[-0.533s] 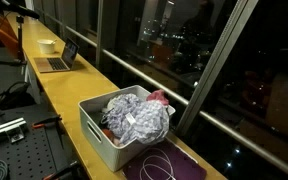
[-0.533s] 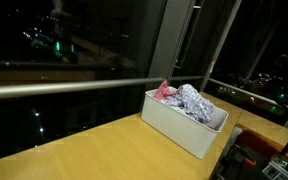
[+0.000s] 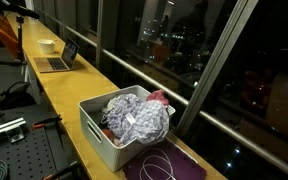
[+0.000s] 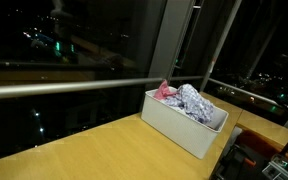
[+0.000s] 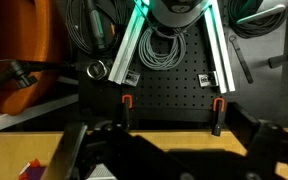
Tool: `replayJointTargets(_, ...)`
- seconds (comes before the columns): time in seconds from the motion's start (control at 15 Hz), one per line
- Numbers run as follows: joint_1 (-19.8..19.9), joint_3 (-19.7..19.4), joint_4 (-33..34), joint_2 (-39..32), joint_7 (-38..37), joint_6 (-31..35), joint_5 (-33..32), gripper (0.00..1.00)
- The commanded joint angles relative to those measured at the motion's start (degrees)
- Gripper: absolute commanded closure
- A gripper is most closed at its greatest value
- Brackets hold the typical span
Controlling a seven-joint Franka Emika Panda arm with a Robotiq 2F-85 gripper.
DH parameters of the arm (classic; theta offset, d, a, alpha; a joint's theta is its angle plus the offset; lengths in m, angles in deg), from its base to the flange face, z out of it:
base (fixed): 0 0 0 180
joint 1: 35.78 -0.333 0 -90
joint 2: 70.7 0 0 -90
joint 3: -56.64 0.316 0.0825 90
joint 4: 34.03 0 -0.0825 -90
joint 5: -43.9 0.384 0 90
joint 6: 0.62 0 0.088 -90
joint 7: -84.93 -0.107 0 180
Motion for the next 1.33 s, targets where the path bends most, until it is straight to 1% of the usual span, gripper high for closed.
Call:
replayJointTargets(0.0, -0.5, -0.3, 0.1, 0.0, -0.3, -0.1, -0.2, 0.00)
replayJointTargets(0.87, -0.5, -0.3, 0.1, 0.0, -0.3, -0.1, -0.2, 0.00)
replayJointTargets(1.0, -0.9, 0.0, 1.3, -1.7, -0.2, 0.8, -0.2, 0.00)
replayJointTargets(1.13, -1.7, 0.8, 2.9, -4.2, -0.4, 3.2, 0.1, 0.00)
replayJointTargets(1.27, -2.8, 2.0, 5.1, -7.2, -0.8, 7.5, 0.7, 0.00)
